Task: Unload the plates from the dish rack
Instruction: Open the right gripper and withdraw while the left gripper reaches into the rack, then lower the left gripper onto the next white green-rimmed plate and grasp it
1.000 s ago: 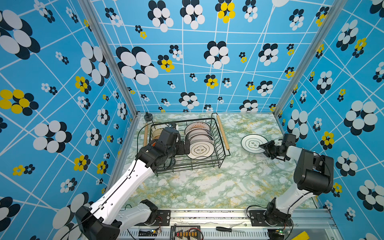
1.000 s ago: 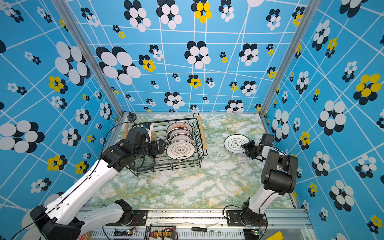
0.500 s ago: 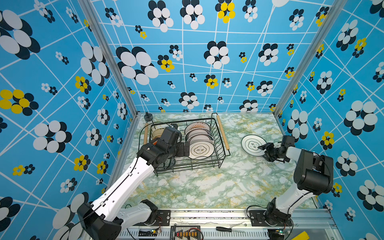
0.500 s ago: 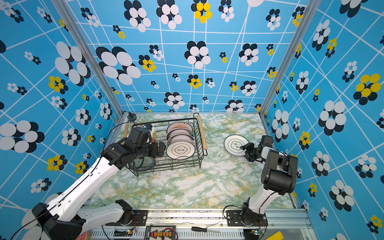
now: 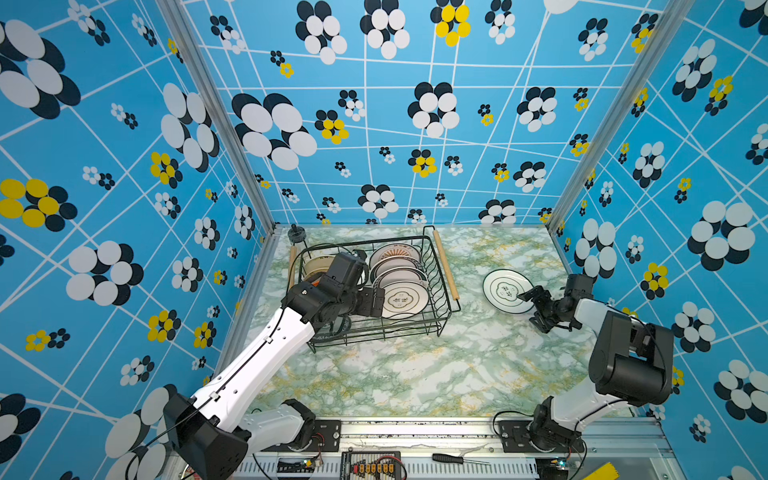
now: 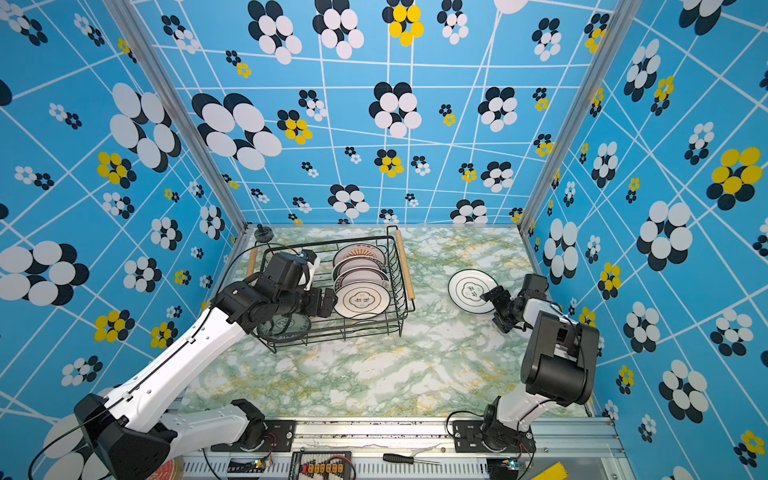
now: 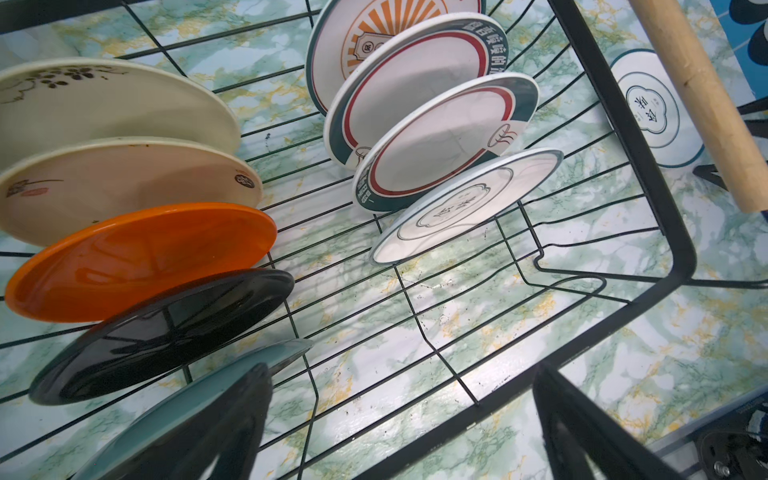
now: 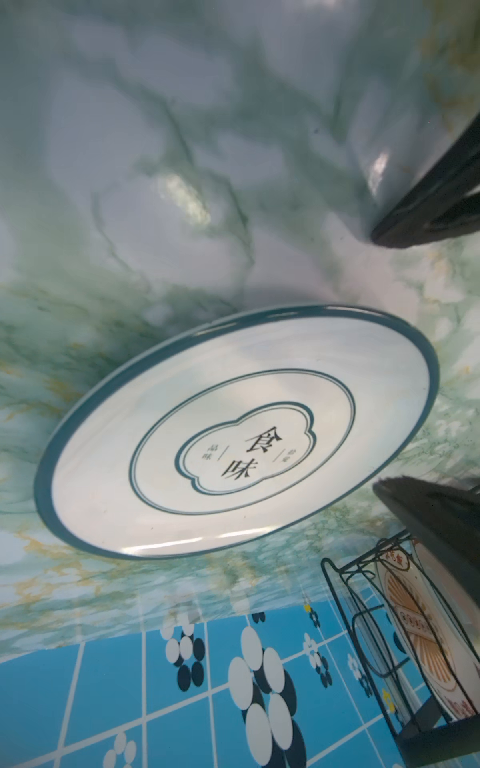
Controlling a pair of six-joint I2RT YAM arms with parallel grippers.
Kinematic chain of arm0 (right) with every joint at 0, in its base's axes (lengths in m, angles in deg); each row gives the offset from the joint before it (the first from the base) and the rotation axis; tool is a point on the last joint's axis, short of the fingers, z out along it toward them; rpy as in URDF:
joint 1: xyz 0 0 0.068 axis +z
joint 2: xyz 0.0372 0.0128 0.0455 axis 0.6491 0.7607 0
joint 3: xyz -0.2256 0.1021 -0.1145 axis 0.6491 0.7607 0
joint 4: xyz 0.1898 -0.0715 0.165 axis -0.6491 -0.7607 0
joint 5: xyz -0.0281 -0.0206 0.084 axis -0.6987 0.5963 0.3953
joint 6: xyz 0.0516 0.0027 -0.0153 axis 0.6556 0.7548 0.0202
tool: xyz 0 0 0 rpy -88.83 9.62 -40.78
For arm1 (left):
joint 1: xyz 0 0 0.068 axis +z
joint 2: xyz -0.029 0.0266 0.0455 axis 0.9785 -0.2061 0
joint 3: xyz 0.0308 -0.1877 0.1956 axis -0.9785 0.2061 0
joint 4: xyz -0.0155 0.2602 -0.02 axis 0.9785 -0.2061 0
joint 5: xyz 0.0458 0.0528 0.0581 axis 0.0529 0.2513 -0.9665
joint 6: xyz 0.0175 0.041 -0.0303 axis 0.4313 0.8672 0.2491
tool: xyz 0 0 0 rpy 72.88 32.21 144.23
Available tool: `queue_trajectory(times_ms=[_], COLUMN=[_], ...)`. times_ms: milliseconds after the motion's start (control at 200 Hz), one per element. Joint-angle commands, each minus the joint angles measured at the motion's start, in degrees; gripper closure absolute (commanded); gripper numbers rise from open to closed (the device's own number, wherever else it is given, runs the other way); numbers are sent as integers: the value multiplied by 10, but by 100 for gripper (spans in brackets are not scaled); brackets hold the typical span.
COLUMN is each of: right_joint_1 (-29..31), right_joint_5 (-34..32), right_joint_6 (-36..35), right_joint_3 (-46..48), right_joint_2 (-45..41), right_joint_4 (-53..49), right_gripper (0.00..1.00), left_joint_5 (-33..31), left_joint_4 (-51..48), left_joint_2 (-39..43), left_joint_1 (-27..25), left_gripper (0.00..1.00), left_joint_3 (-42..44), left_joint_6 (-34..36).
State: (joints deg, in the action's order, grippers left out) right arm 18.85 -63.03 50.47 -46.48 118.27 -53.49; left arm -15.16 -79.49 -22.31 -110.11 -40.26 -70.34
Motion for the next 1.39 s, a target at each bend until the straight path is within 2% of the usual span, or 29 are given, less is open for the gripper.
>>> queue_trajectory(times_ms=[0,135,330,420,680,865,975,1389], right_joint_1=[-8,-12,-12,-12,-12,-12,-12,-12], right_joint_5=[-42,-57,-68,-59,-25,-7,-6,17], right_joint_6=[-15,-29,-71,-91,-117,-124,-127,-127], right_joint_3=[20,18,0,-7,-27,-33,-31,-24], right_joint_2=[-11,-44,-96,-117,-153,-155,-150,-147], right_joint_4=[-67,-99,-162,-182,-214,-223,-220,-206], right_gripper=[1,1,1,1,1,1,1,1], left_joint_5=[27,21,72,87,84,89,104,119], left_joint_4=[-2,-14,-11,-28,-70,-79,-94,-69], left_joint_2=[-29,-60,-100,-134,-216,-244,-267,-325], left_joint_1=[-4,-4,-4,-5,-6,-4,-3,11], left_gripper=[1,1,0,6,12,17,31,34], left_joint_3=[-34,-65,-106,-139,-207,-233,-255,-264], left_joint_6=[50,111,202,229,303,329,333,341])
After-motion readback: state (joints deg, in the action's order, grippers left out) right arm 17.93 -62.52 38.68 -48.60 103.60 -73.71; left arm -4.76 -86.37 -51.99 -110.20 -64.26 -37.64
